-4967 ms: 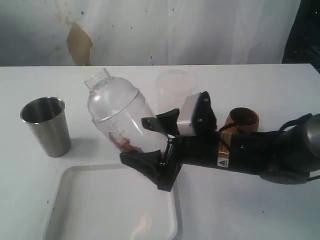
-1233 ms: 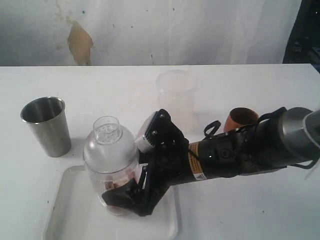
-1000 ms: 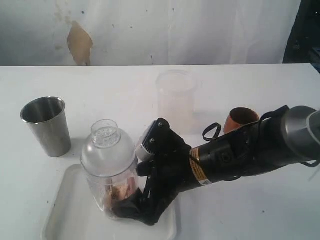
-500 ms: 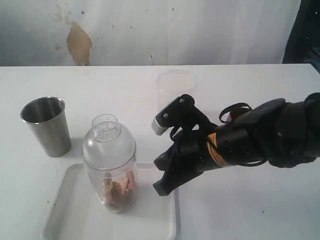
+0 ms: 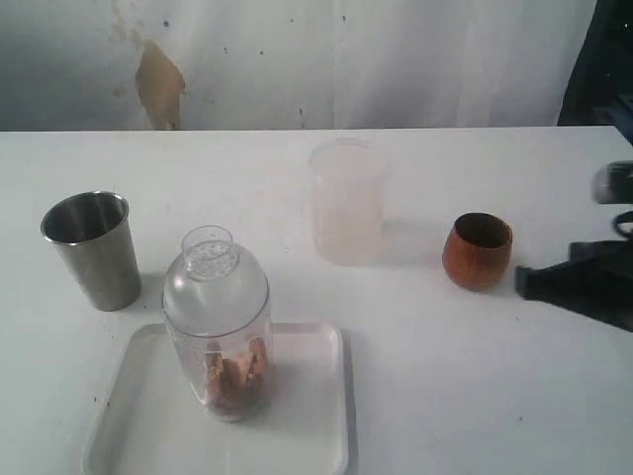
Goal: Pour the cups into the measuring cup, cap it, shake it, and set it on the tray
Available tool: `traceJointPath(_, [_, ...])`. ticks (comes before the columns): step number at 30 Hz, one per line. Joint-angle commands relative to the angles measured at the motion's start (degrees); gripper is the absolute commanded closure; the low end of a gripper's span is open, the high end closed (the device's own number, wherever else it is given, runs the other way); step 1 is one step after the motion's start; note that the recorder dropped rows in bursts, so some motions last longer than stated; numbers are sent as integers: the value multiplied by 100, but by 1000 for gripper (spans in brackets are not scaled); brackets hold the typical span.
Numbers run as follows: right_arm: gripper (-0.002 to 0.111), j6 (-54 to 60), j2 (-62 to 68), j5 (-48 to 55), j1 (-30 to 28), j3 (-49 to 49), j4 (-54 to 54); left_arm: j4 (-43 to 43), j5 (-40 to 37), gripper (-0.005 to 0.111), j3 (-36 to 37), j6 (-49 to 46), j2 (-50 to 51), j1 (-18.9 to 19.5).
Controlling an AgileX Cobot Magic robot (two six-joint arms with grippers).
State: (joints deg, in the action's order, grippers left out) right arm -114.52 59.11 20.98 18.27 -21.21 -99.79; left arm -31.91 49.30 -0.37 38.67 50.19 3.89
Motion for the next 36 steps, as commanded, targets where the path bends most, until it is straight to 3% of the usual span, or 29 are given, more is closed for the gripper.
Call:
traceJointPath(1, [108,-591,-1522,826,73,393,-15,119,93,107,37,305,-24,5])
traceJointPath(8, [108,-591,-3242,1622,339,395,-15,108,443,107,37,488,-24,5])
traceJointPath(15, [108,-335,-3901,1021,354,256,-15,54,1611,107,37,1122,-382,5])
traceJointPath(21, [108,385,-4097,957,354,256,1028,-51,1379,107,37,1596,-1455,5])
traceJointPath(30, [108,385,-4097,973,354,256,1041,-9,1384,107,37,2192,-3169,5])
traceJointPath(36, [108,385,-4097,973,354,256,1041,-24,1468,107,37,2166,-3469,5])
